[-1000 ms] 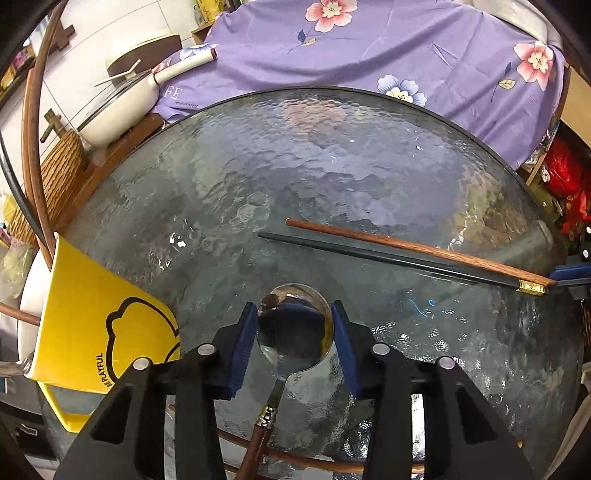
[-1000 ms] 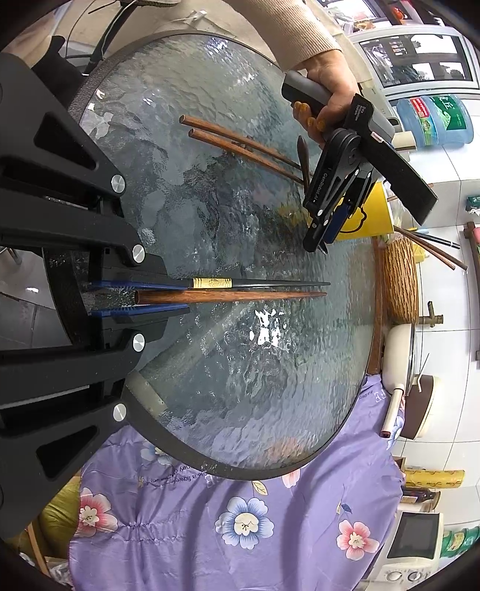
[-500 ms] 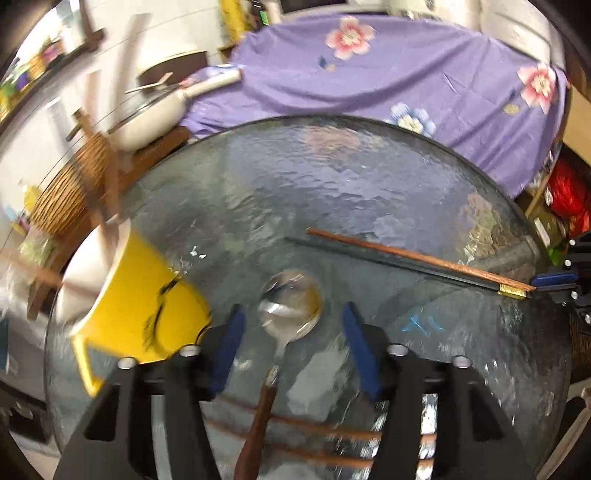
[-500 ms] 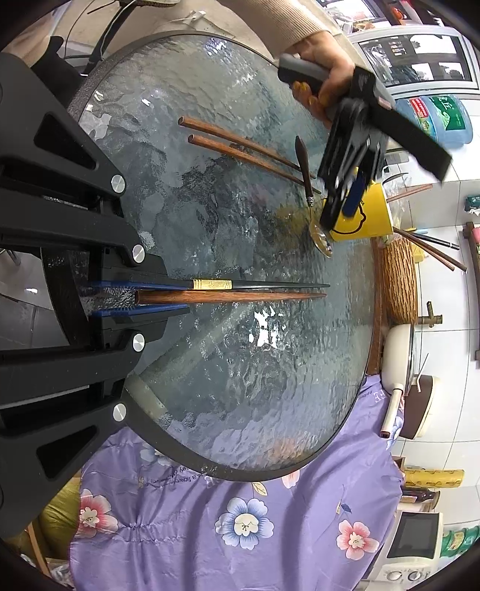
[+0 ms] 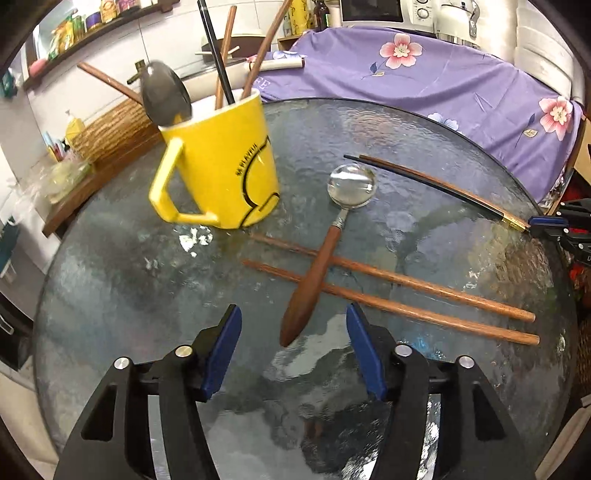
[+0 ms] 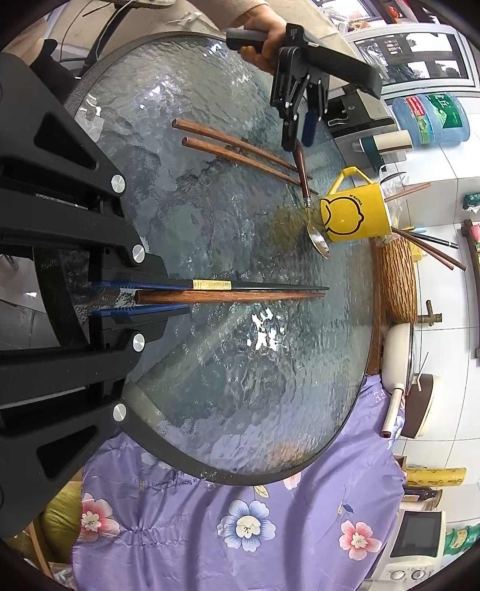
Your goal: Organize utensils
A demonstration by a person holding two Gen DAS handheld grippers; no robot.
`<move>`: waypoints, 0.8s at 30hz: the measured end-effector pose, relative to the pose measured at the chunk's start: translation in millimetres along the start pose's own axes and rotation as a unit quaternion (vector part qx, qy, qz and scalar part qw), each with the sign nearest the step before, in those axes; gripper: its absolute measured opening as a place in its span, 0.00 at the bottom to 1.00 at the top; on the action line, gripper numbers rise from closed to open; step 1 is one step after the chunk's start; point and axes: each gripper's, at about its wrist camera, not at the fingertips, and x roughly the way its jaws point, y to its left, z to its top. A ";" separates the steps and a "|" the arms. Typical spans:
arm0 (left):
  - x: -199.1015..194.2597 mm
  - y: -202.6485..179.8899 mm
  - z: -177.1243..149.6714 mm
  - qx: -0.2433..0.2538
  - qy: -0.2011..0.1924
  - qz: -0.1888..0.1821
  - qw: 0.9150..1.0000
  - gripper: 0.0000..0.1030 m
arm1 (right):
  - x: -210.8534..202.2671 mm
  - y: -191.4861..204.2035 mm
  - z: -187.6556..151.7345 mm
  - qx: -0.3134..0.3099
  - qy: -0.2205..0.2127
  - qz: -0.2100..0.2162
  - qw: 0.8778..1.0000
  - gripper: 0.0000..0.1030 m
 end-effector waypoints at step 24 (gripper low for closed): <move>-11.0 -7.0 -5.6 -0.036 -0.031 -0.017 0.999 0.17 | -3.7 4.0 2.2 0.009 -0.006 -0.004 1.000 0.08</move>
